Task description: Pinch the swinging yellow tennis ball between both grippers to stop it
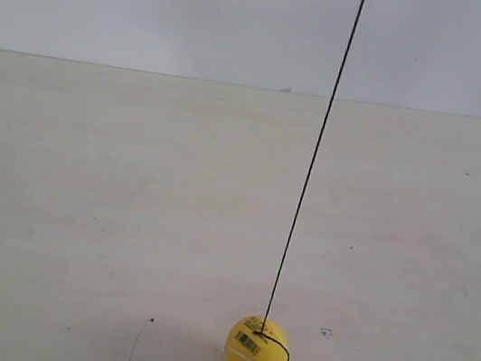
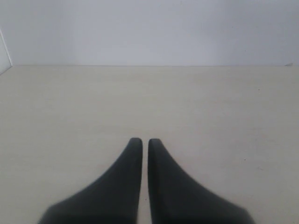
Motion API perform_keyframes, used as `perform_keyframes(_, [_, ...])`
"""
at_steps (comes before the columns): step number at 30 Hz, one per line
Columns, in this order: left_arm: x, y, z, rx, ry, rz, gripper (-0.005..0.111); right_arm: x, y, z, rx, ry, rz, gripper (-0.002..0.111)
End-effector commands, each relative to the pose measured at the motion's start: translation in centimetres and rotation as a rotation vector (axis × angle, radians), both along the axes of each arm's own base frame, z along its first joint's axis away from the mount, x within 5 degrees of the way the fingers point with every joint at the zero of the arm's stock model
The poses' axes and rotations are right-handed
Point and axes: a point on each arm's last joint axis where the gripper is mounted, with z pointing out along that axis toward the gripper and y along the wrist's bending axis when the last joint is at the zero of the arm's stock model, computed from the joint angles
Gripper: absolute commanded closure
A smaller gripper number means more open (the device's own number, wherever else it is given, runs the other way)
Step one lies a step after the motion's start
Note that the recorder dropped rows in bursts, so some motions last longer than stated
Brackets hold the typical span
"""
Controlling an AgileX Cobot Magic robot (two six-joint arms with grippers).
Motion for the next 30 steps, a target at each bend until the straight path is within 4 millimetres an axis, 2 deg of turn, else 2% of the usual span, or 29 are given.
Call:
perform_keyframes(1, [-0.01,0.01,-0.12,0.004,0.001,0.001,0.102,-0.03,-0.04,0.08,0.0,-0.009,-0.008,0.108])
perform_keyframes(30, [-0.01,0.01,-0.12,0.004,0.001,0.001,0.102,-0.04,-0.04,0.06,0.011,-0.007,-0.01,0.108])
